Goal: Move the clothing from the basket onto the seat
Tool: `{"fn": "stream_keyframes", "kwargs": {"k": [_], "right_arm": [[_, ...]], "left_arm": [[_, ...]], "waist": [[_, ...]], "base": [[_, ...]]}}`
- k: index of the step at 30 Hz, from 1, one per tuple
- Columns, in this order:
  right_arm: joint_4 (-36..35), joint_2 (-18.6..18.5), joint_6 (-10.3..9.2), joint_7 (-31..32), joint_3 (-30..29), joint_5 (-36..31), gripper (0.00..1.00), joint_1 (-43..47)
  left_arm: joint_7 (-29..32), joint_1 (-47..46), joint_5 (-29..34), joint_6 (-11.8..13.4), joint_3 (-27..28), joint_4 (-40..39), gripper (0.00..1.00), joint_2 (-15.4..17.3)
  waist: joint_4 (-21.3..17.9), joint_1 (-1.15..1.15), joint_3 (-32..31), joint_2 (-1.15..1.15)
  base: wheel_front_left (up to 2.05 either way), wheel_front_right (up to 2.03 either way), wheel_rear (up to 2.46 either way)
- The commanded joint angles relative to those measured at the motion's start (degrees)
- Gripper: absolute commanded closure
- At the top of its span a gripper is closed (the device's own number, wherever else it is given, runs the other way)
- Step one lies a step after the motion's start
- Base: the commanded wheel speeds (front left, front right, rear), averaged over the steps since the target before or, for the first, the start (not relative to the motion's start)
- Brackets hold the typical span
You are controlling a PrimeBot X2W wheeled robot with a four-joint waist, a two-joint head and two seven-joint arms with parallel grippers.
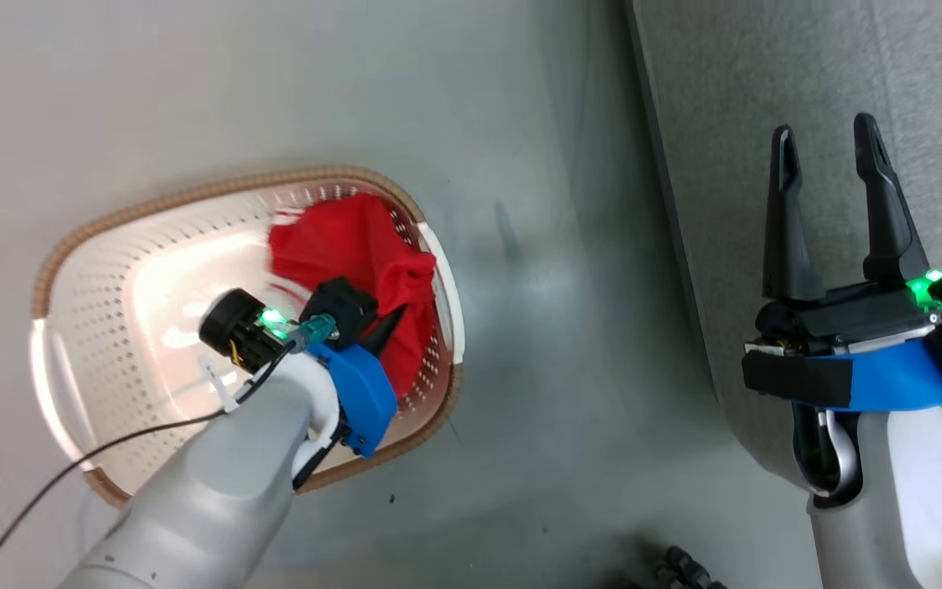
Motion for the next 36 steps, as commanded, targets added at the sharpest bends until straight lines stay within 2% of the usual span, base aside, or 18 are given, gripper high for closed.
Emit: {"fn": "stream_keyframes", "kwargs": {"k": [1,23,36], "right_arm": [[0.19,0.12,-0.06,-0.01,-0.34,-0.32,0.0,1.04],[5.35,0.08,-0.06,-0.01,-1.71,-2.69,0.0,11.31],[7.28,0.08,-0.06,0.0,-1.12,-2.39,0.0,16.43]], "left_arm": [[-0.2,1.39,0.03,0.03,1.06,-1.47,1.0,0.1],[-0.2,20.59,7.49,0.03,17.6,-23.56,1.0,-0.07],[-0.2,20.76,12.37,0.13,21.3,-29.81,1.0,-1.0]], "waist": [[1.31,0.0,-3.2,0.0],[8.43,0.0,-25.72,0.0],[10.98,0.0,-35.62,0.0]], "base": [[0.0,0.0,0.0],[0.0,0.0,0.0],[0.0,0.0,0.0]]}}
